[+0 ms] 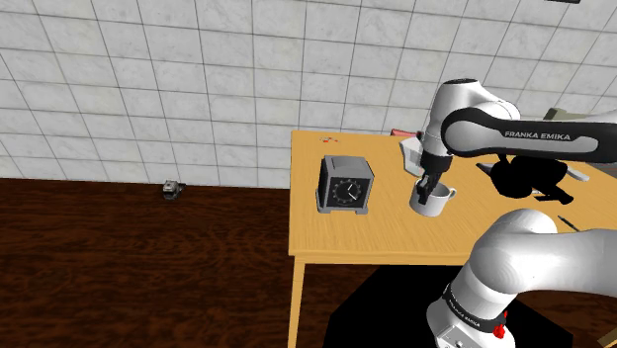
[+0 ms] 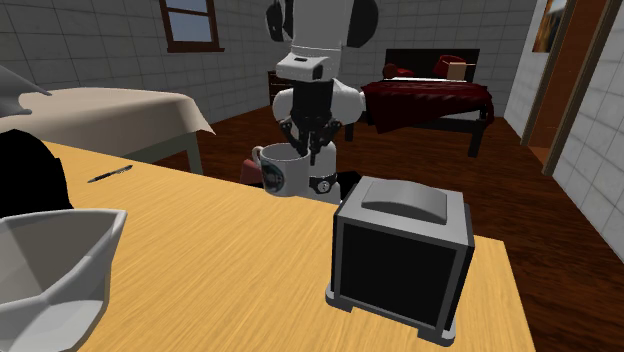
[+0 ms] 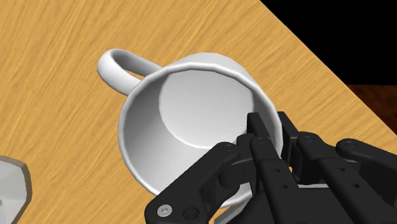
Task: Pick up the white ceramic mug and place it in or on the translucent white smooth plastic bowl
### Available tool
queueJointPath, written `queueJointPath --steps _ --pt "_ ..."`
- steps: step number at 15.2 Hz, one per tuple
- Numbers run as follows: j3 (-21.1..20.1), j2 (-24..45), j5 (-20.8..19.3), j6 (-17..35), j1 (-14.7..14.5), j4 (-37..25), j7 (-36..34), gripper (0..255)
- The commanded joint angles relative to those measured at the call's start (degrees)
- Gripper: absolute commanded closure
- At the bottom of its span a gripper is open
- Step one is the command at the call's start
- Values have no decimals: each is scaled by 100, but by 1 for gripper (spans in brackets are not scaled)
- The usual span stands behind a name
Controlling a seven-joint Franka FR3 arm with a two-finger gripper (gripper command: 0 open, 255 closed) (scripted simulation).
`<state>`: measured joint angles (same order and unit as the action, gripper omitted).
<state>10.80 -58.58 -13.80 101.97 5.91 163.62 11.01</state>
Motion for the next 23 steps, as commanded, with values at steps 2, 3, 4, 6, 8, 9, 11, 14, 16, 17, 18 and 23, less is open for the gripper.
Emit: queueJointPath --steps 2,3,4,6,8,9,11,14,16,17,18,23 --pt "-39 -19 45 -235 -20 -215 23 255" --pt "-53 -22 60 -312 -27 -291 29 255" --pt "-67 -22 76 -388 -33 -367 35 255" --pt "-93 -19 105 -538 -46 -521 48 255" --pt "-119 -8 132 -684 -58 -678 60 255" --pt "-131 -1 145 -756 -64 -757 66 255" --pt "-155 18 171 -897 -75 -919 78 255" --pt "-189 57 206 -1105 -91 -1166 96 255" --pt "-211 89 227 -1240 -100 -1334 109 255" --pt "-221 107 238 -1307 -104 -1418 115 255" --pt "-231 126 248 -1373 -108 -1504 121 255" --pt "-277 233 293 -1692 -127 -1932 152 255"
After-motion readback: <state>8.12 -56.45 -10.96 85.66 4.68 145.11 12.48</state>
